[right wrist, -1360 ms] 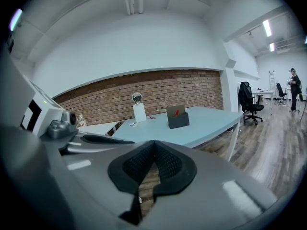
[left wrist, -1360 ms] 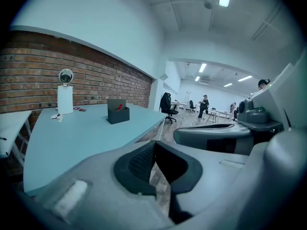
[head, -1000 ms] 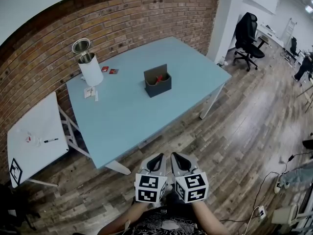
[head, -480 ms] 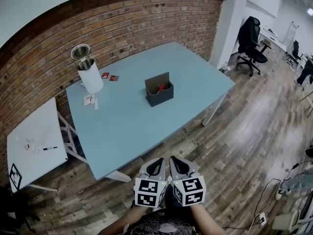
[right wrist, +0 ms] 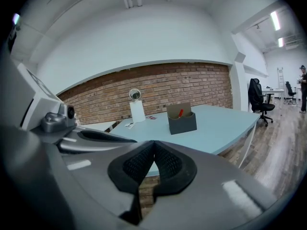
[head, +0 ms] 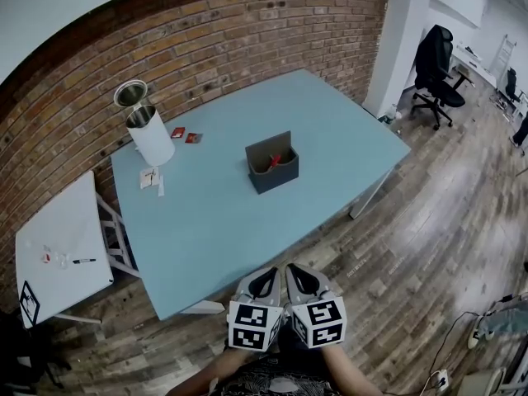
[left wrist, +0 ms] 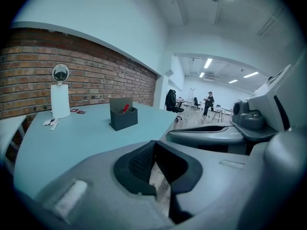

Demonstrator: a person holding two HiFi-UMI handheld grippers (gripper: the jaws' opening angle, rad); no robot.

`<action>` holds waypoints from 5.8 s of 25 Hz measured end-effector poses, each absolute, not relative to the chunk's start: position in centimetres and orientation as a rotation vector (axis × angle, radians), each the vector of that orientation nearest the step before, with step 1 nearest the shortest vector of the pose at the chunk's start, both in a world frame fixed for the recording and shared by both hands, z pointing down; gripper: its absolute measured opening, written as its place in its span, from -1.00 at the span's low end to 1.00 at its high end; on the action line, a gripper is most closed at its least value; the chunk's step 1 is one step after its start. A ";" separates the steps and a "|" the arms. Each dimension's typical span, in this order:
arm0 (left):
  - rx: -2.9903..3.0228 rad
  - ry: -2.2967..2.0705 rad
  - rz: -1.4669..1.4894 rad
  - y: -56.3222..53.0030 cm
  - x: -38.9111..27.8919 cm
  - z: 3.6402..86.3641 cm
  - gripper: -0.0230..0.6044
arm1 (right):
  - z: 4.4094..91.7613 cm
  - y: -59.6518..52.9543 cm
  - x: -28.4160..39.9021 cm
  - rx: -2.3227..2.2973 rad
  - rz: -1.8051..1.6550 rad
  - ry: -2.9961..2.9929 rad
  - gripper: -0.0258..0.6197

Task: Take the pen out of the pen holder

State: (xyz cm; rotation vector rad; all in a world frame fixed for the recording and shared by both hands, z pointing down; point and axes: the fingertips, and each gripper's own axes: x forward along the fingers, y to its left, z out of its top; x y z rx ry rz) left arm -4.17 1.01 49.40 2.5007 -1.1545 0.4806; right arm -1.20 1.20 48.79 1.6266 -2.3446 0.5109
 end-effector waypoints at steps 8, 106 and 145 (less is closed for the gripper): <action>2.472 -1.195 0.497 -3.2 -2.5 49.8 -0.95 | 48.9 -3.4 0.8 1.599 0.521 -2.370 -0.91; 2.300 -1.374 0.506 -24.8 -3.5 52.2 -0.95 | 49.6 -30.2 2.0 1.458 0.546 -2.522 -0.77; 2.439 -1.359 0.471 -19.3 2.8 48.9 -0.95 | 45.8 -21.4 7.8 1.558 0.473 -2.552 -0.77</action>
